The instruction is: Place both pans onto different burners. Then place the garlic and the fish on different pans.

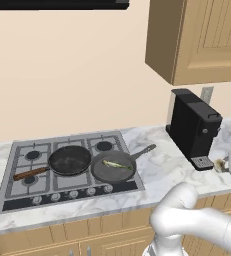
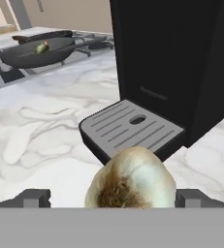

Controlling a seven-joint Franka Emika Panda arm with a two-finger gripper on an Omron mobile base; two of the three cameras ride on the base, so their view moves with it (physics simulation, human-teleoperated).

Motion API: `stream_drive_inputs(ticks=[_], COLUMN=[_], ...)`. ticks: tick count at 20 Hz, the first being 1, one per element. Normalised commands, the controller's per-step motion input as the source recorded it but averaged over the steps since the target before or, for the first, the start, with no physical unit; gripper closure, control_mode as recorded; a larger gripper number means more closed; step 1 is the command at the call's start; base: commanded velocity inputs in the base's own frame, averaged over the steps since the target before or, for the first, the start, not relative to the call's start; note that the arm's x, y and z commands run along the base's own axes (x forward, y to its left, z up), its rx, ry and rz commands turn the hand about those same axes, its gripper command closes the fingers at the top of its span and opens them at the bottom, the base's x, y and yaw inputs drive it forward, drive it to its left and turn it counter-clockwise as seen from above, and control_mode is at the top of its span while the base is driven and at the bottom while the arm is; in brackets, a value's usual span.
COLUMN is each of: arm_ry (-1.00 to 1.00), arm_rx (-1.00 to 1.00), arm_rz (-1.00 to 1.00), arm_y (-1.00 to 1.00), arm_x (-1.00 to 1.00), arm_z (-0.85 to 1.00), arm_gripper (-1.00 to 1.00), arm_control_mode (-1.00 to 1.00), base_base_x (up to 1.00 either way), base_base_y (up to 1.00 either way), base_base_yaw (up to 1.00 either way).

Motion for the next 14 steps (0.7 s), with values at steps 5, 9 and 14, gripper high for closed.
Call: stream_drive_inputs(ticks=[5,9,14], arm_ry=[0.0,0.0,0.0], arm_rx=[-0.01,0.0,0.0], arm_rz=[0.0,0.0,0.0], arm_y=[0.27,0.31,0.36], arm_x=[-0.13,-0.03,0.0], arm_z=[-0.33,-0.25,-0.23], arm_gripper=[-1.0,1.0,1.0], arm_control_mode=[-1.0,-1.0,-1.0], base_base_x=[0.0,0.0,0.0], base_base_y=[0.0,0.0,0.0], base_base_yaw=[0.0,0.0,0.0])
